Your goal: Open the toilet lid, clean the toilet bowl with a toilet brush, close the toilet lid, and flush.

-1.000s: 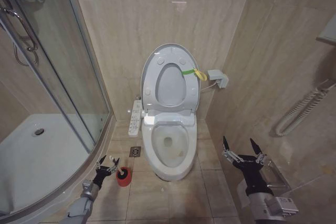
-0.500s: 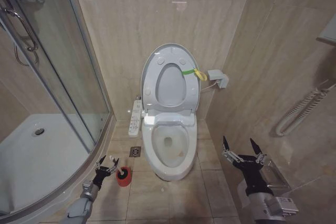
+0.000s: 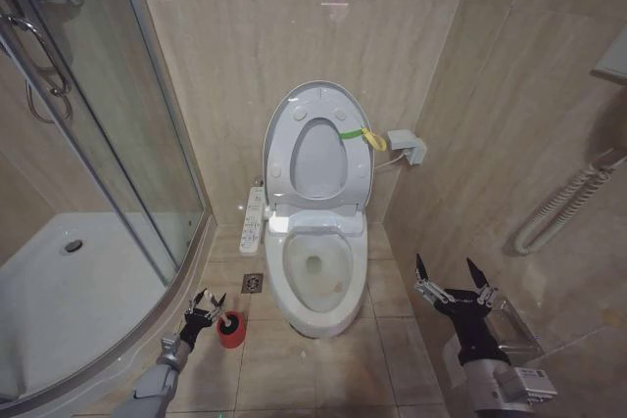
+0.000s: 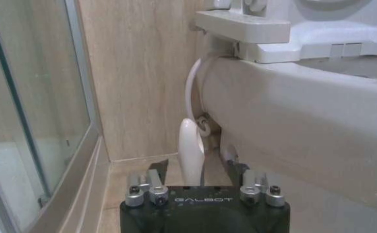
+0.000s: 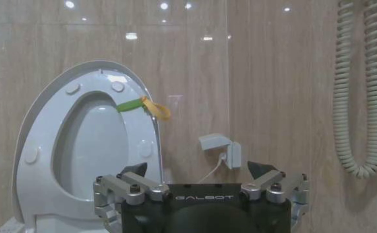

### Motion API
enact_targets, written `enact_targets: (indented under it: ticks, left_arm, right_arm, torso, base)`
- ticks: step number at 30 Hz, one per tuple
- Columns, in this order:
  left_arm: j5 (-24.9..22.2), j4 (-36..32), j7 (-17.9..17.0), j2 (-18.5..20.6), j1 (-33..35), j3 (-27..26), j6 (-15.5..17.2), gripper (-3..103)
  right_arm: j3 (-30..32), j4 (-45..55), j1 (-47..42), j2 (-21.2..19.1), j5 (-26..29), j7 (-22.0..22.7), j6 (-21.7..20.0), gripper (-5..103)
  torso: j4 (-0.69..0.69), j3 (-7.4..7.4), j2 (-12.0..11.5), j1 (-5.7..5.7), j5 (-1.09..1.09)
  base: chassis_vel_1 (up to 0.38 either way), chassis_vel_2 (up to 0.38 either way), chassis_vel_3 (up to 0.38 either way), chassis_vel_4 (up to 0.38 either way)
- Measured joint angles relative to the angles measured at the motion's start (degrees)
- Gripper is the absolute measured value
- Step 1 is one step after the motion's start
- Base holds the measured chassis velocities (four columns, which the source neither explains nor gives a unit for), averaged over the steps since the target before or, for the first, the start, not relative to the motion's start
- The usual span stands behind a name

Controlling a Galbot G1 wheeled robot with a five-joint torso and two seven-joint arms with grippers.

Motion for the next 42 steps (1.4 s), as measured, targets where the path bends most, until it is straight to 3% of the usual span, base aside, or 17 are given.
enact_targets:
  ticks: [3,4,10,11,25,42]
  left_arm:
    - [0.07,0.01,0.01,-0.11,0.12,-0.13,0.04,76]
    - [0.08,0.01,0.12,-0.13,0.13,-0.20,0.05,48]
    - [-0.01,0.01,0.96,0.04,0.13,-0.55,0.07,48]
    - [-0.07,0.01,1.17,0.10,0.15,-0.68,0.07,22]
    - [-2.21,-2.90,1.30,0.09,2.59,-2.10,0.96,20]
    - [-4.66,-21.81,-0.40,0.31,17.10,-6.59,2.86,20]
  right_arm:
    - [0.00,0.00,0.00,0.00,0.00,0.00,0.00,100]
    - [0.00,0.00,0.00,0.00,0.00,0.00,0.00,100]
    - [0.00,0.00,0.00,0.00,0.00,0.00,0.00,100]
    - [0.00,0.00,0.00,0.00,0.00,0.00,0.00,100]
    - [0.00,0.00,0.00,0.00,0.00,0.00,0.00,100]
    - [0.00,0.00,0.00,0.00,0.00,0.00,0.00,100]
  torso:
    - [0.00,0.00,0.00,0.00,0.00]
    - [0.00,0.00,0.00,0.00,0.00]
    - [0.00,0.00,0.00,0.00,0.00]
    - [0.00,0.00,0.00,0.00,0.00]
    - [0.00,0.00,-0.01,0.00,0.00]
    - [0.01,0.00,-0.01,0.00,0.00]
  base:
    - [0.000,0.000,0.000,0.000]
    - [0.000,0.000,0.000,0.000]
    - [0.000,0.000,0.000,0.000]
    - [0.000,0.000,0.000,0.000]
    - [0.000,0.000,0.000,0.000]
    - [0.000,0.000,0.000,0.000]
